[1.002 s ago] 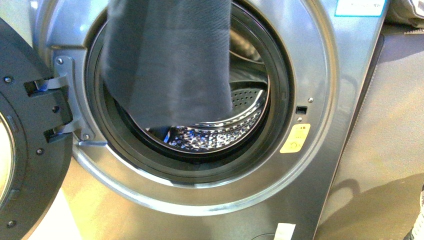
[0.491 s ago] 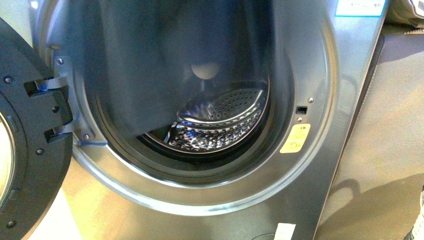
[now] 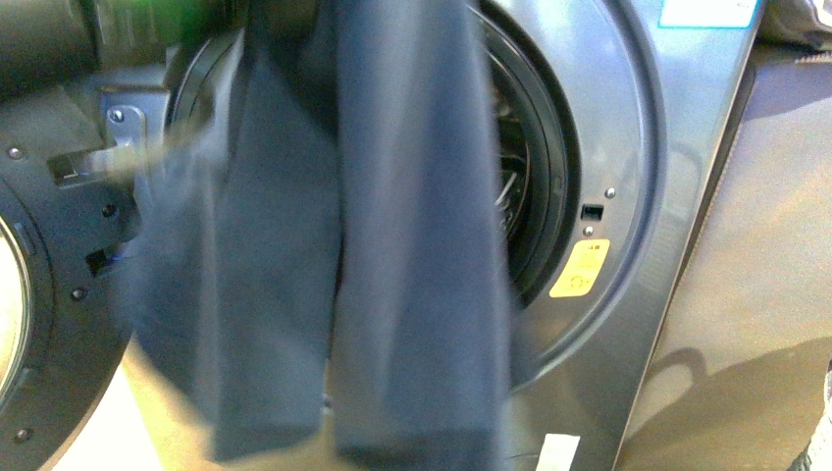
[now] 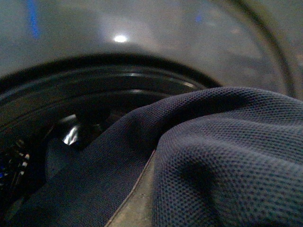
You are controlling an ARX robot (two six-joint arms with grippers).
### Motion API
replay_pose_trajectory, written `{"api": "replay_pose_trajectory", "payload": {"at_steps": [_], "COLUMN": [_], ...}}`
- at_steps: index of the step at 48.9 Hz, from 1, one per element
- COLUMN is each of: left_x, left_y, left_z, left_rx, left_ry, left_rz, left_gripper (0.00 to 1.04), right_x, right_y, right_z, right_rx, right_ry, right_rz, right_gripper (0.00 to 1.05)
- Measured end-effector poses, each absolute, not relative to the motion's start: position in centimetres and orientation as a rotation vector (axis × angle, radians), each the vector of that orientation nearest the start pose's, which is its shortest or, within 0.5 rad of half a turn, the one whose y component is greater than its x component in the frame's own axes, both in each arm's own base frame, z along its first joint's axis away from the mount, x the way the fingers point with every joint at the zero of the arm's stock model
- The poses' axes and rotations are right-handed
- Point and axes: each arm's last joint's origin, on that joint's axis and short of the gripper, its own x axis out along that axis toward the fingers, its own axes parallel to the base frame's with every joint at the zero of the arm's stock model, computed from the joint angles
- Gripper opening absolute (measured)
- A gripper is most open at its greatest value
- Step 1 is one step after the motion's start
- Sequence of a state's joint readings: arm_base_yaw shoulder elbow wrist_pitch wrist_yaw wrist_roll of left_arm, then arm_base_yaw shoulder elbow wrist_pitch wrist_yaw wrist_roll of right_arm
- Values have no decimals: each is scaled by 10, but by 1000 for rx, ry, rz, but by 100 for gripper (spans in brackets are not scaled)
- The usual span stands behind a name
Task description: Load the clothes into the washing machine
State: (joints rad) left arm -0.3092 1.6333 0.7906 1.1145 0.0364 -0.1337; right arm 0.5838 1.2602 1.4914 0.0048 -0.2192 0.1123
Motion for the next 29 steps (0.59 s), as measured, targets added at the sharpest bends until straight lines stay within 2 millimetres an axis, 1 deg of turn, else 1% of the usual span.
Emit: {"api": "replay_pose_trajectory", "payload": {"at_steps": [8, 12, 15, 21, 29], "left_x": [333, 349, 361, 381, 411], "left_y": [-102, -104, -107, -114, -130], "left_z": [229, 216, 210, 201, 191], "left_rx": [-161, -147, -129, -87, -21], "left_ry": [-213, -210, -196, -168, -133], "left_rz": [-280, -182, -125, -60, 14], "left_gripper": [11, 11, 11, 11, 11], "right_x": [211, 211, 211, 211, 211], "right_y": [147, 147, 147, 147, 147], "right_z": [492, 492, 492, 492, 492], "right_rx": [150, 150, 150, 150, 150], "right_ry": [-193, -193, -193, -193, -193], "right_rz": [812, 812, 812, 812, 812], "right_gripper": [97, 97, 97, 97, 97]}}
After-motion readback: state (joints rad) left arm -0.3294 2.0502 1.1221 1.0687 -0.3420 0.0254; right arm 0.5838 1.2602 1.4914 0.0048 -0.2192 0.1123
